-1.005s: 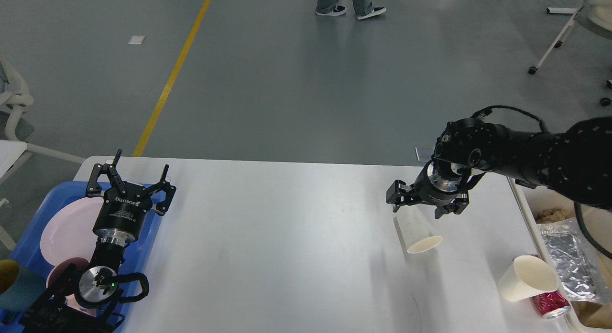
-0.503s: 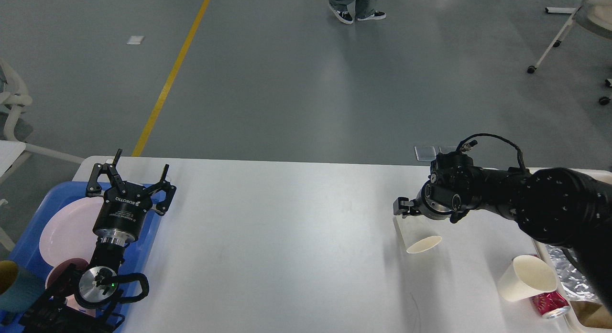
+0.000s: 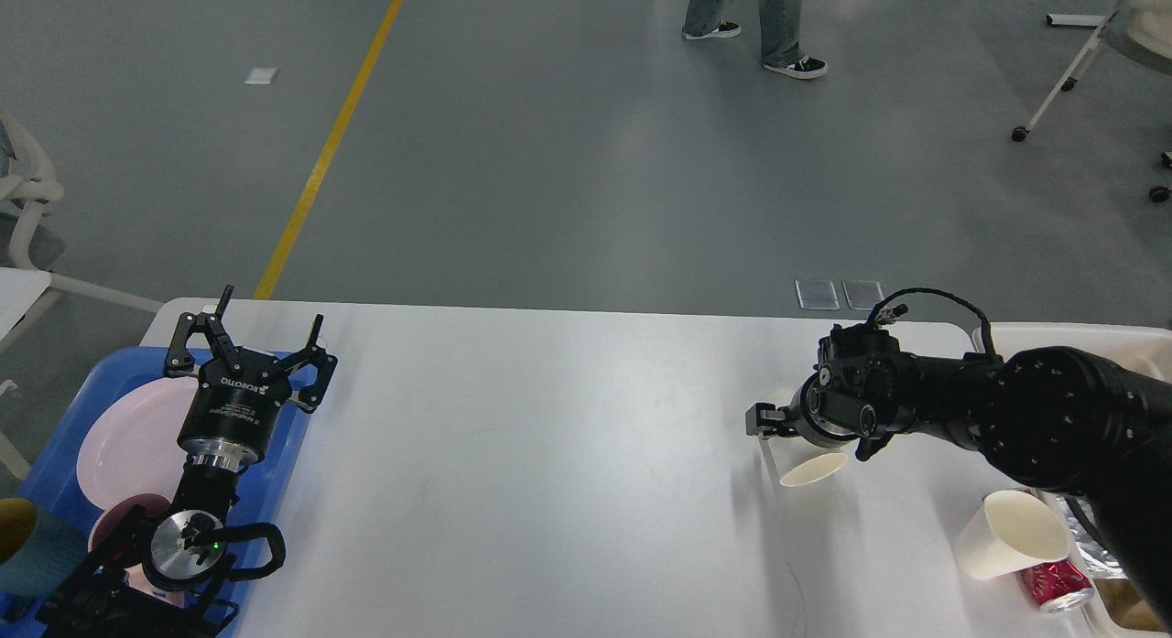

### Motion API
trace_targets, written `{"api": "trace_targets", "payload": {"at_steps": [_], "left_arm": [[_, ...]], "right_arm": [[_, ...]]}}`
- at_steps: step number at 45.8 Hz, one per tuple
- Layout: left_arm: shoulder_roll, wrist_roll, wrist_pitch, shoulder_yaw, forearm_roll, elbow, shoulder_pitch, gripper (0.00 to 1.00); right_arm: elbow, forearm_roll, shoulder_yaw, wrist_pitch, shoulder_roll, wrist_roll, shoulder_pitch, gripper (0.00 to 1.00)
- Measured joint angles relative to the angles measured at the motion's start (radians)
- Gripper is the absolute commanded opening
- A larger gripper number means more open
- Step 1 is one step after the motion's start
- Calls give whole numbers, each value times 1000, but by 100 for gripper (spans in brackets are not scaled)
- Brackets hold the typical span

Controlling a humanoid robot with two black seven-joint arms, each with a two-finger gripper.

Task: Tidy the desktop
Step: 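Grasp the white paper cup rim with the right gripper and lift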

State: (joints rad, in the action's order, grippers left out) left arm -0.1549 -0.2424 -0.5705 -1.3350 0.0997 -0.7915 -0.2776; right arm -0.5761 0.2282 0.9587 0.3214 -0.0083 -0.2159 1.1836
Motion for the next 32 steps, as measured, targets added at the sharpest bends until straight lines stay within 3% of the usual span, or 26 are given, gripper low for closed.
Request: {"api": "trace_targets", "payload": {"at_steps": [13, 22, 32], "left_arm": [[0, 2, 0, -1, 0, 0, 0, 96], [0, 2, 0, -1, 0, 0, 0, 96], [0, 2, 0, -1, 0, 0, 0, 96]], "right_arm": [[-15, -3, -8, -8, 0, -2, -4, 84], [-27, -8, -9, -9, 1, -7, -12, 44], [-63, -35, -18, -10, -10, -8, 4, 17]]}}
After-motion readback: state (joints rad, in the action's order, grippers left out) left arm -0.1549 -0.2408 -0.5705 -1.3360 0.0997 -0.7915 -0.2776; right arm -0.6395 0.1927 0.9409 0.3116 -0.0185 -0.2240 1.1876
